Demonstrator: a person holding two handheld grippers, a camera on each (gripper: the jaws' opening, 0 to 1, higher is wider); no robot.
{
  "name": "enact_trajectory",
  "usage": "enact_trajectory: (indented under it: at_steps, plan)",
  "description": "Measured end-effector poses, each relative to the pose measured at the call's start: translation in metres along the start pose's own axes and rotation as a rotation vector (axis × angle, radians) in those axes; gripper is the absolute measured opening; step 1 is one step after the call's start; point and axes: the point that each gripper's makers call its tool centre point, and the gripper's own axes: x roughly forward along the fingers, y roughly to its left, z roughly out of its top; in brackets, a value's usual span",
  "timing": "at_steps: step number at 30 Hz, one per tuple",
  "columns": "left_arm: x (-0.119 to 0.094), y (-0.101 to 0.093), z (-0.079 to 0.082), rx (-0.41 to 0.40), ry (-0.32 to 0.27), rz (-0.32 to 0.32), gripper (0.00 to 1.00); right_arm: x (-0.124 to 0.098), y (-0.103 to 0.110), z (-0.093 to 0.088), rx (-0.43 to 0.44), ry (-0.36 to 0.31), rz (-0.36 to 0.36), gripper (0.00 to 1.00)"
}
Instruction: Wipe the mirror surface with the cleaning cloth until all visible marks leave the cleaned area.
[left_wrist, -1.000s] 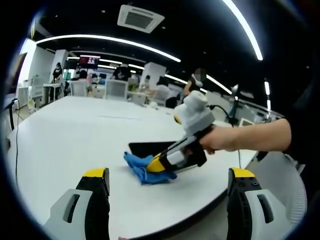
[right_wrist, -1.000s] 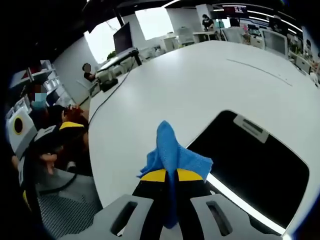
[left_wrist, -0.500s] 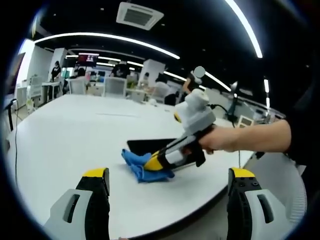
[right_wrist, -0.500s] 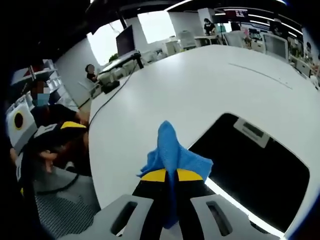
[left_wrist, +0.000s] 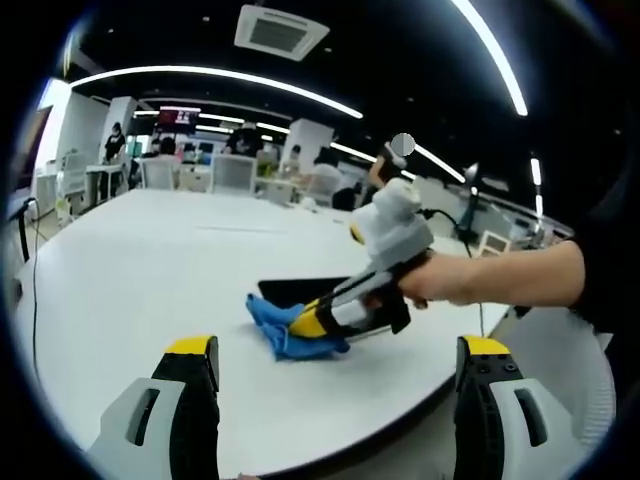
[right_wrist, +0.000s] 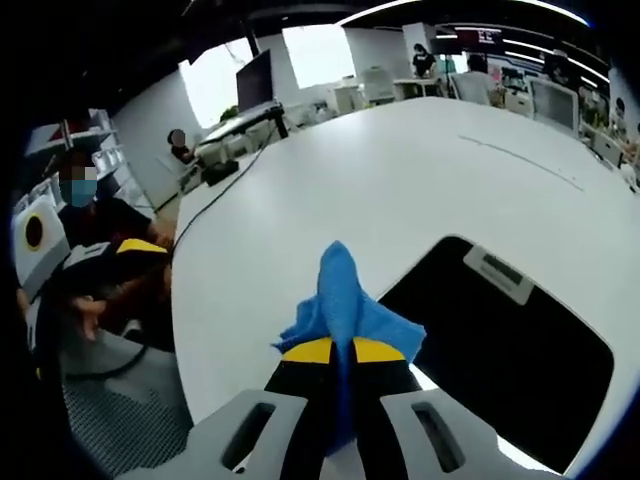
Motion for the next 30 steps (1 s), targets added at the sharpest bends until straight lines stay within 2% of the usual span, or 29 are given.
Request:
enact_trajectory:
  at_steps: [12, 20, 30]
  plan:
    - [0.0, 0.0, 0.002, 0.003, -0.01, 0.002, 0.99, 0.008, -0.022, 0.015, 0.054, -0.038, 0.001, 0.0]
    - [0.001, 0.0, 0.001, 0.007, 0.001, 0.001, 0.99, 0.014, -0.032, 0.025, 0.054, -0.048, -0.004, 0.0]
    - [0.001, 0.0, 0.001, 0.005, -0.003, -0.002, 0.99, 0.019, -0.046, 0.034, 0.01, -0.037, -0.021, 0.0]
